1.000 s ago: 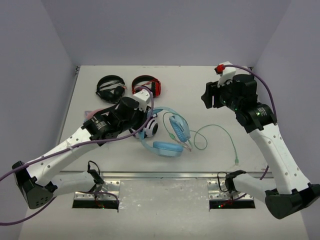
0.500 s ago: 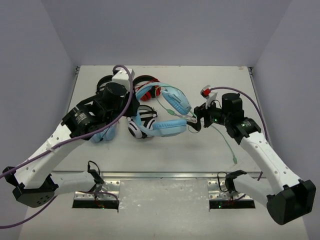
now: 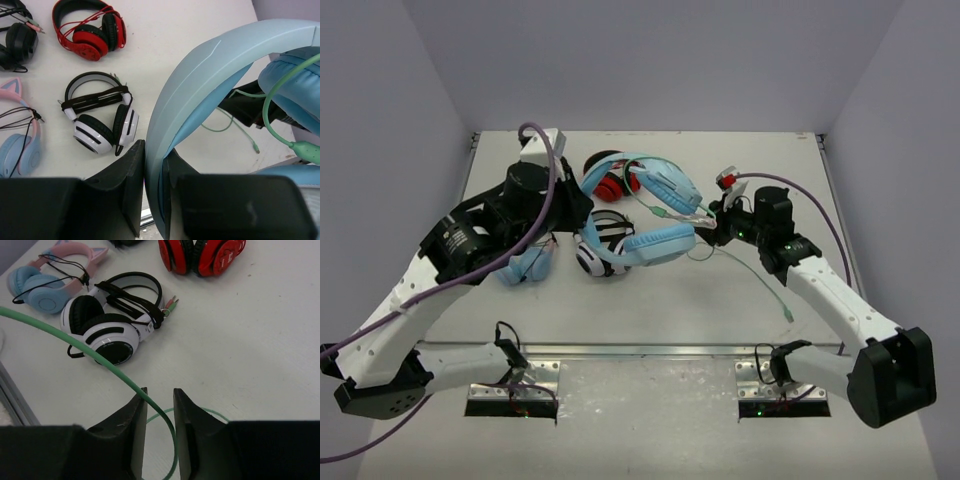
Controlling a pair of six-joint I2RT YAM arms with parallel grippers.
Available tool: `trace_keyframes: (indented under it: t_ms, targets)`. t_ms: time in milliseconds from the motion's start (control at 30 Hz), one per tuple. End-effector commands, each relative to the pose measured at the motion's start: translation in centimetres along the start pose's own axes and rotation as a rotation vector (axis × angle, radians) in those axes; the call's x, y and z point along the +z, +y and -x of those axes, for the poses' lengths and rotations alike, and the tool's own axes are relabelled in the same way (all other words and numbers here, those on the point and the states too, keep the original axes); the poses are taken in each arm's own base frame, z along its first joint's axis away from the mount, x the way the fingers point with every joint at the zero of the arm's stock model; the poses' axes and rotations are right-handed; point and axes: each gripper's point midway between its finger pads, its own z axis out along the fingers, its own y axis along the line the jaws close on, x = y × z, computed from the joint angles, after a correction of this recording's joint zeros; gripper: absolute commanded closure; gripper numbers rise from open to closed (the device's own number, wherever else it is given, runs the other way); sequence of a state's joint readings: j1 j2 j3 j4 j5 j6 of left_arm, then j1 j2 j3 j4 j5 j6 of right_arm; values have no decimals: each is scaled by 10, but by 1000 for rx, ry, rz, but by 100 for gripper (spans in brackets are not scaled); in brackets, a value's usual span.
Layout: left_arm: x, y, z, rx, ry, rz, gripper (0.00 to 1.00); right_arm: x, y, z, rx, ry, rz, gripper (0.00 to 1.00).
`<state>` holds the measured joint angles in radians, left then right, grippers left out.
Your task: Wrap the headphones
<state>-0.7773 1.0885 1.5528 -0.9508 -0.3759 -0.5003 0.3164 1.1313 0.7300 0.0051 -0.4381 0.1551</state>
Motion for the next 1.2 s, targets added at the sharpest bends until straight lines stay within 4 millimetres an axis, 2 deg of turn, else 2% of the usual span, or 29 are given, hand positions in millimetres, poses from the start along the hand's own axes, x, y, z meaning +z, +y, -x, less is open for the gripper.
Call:
trace_keyframes:
  t_ms: [0,33,267,433,467,533,567,667,700,833,867,1000,1033,1067,1167]
  targets:
    - [-39,-30,66,-229,-232,-174,100,6,13,19,-5,-117,80,71]
    - [-43,-30,70,-248,-247,-184,100,9,16,11,19,-107,98,70]
    - [-55,-40,96,-366,-346,-252,100,22,56,15,54,-145,239,73]
    - [-69,-47,121,-483,-427,-314,100,39,84,24,54,-210,297,80]
    - [-72,-48,127,-504,-444,-323,100,42,87,32,50,-251,311,80]
    - [-75,-48,134,-533,-467,-329,100,45,96,36,80,-265,356,76]
    - [-76,-44,138,-548,-489,-308,100,46,100,42,79,-292,375,70]
    - [-77,-33,151,-589,-544,-251,100,54,116,38,94,-278,432,70]
    - [-78,-31,154,-602,-558,-241,100,60,119,33,88,-264,438,76]
    - [-73,-15,164,-674,-625,-152,100,67,156,12,56,-223,529,85]
    - [-74,-12,166,-683,-638,-132,100,66,163,10,43,-234,549,90]
    - [-69,-8,177,-698,-684,-83,100,58,190,-3,23,-225,614,98]
    - [-61,-6,177,-671,-689,-39,99,52,198,-3,14,-236,630,99]
    - [-56,-9,181,-658,-689,-24,100,48,200,-12,12,-226,633,99]
    - [-50,0,182,-608,-698,72,100,28,211,-11,3,-253,663,99]
